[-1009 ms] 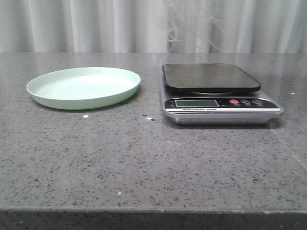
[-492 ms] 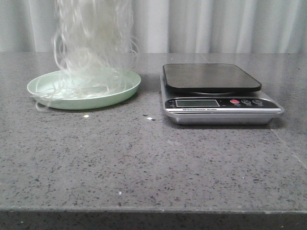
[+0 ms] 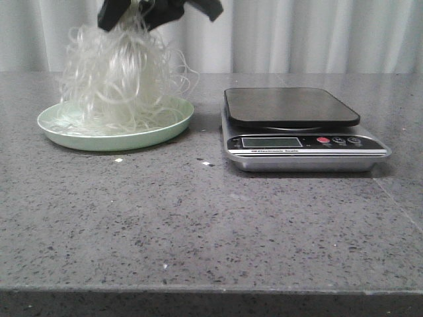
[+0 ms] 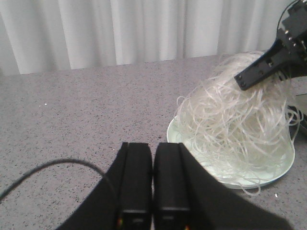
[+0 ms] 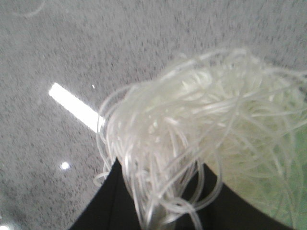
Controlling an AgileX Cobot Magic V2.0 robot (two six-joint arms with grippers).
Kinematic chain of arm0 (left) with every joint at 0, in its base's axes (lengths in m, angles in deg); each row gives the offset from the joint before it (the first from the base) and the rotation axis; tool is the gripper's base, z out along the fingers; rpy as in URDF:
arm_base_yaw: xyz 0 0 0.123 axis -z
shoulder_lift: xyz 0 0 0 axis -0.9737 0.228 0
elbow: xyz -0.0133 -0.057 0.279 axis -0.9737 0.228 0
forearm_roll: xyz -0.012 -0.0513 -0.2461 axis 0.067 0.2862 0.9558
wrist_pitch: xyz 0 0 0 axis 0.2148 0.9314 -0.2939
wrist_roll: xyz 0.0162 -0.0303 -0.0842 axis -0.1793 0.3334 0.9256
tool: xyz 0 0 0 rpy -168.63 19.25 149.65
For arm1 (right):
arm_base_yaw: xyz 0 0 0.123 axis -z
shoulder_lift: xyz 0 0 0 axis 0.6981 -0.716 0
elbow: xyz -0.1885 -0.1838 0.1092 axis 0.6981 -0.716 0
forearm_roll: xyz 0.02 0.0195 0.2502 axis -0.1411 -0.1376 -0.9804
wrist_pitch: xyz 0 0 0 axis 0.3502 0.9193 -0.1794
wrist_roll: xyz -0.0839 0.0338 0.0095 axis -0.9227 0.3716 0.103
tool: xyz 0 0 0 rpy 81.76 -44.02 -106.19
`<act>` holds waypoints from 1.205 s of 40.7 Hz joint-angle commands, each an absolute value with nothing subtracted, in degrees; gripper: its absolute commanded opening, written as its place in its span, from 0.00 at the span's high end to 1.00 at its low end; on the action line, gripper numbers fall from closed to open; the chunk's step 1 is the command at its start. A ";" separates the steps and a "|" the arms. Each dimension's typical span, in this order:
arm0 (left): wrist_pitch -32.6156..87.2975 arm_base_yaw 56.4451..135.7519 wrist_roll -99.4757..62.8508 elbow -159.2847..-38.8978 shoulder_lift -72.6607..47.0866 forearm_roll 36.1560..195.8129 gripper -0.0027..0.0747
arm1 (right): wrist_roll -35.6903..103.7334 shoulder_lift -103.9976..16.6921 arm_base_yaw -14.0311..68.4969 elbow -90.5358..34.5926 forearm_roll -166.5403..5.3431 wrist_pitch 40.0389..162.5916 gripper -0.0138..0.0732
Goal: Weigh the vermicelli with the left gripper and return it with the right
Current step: 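Lift the vermicelli with the right gripper over to the green plate, then open the right gripper to drop the vermicelli onto the plate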
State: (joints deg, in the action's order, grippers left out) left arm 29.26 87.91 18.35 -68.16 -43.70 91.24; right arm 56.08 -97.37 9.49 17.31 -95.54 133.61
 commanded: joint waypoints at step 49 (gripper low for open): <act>24.91 87.85 18.37 -69.71 -43.53 91.83 0.79 | 55.05 -95.80 9.86 21.71 -95.85 141.03 0.16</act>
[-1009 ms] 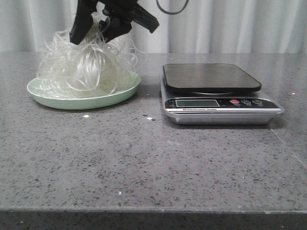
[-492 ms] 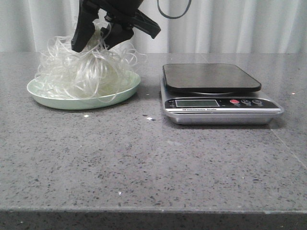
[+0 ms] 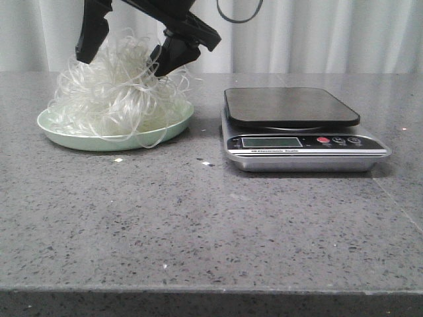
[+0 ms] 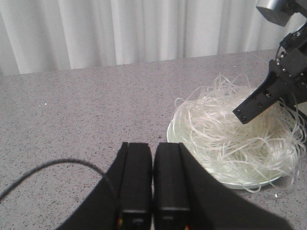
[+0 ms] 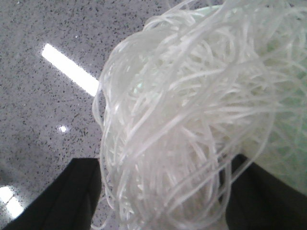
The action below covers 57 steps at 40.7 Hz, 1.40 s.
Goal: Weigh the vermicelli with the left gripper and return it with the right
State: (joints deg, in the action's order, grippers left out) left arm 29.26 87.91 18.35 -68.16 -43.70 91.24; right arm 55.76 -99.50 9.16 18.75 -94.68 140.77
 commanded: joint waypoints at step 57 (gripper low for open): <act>24.91 87.85 18.37 -69.71 -43.53 91.83 0.79 | 55.05 -86.23 24.13 36.20 -71.01 139.31 0.67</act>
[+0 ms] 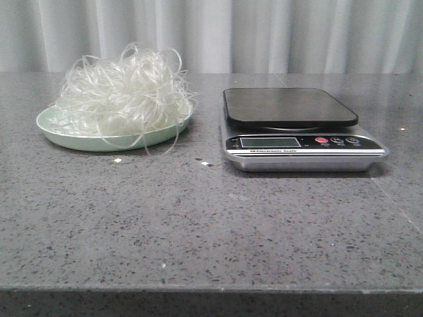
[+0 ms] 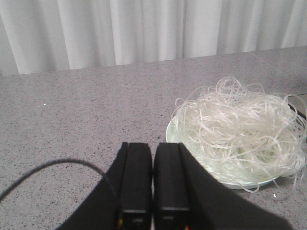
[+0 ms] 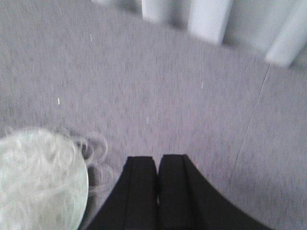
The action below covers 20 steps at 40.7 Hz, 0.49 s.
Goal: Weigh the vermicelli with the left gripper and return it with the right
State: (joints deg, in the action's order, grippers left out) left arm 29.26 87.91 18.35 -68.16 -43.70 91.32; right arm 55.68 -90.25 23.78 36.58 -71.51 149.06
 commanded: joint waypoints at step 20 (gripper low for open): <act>24.91 87.85 18.37 -69.71 -43.53 91.83 0.79 | 55.05 -72.34 24.13 -4.33 -71.01 107.74 0.67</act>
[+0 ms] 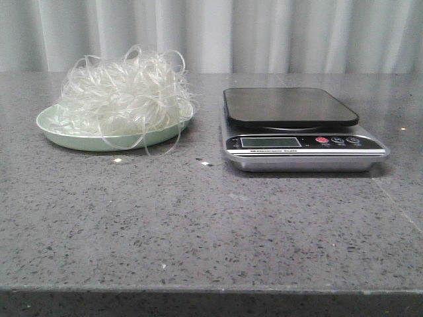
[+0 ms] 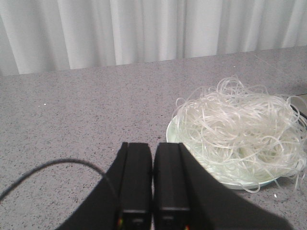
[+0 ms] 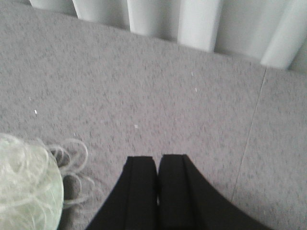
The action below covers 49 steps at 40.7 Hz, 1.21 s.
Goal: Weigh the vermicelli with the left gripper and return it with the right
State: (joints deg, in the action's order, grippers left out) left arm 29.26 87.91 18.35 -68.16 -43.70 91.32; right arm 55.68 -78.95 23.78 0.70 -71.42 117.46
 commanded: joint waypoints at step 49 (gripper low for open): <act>24.91 87.85 18.37 -69.71 -43.53 91.83 0.79 | 55.05 -4.90 24.13 -64.13 -70.31 96.38 0.67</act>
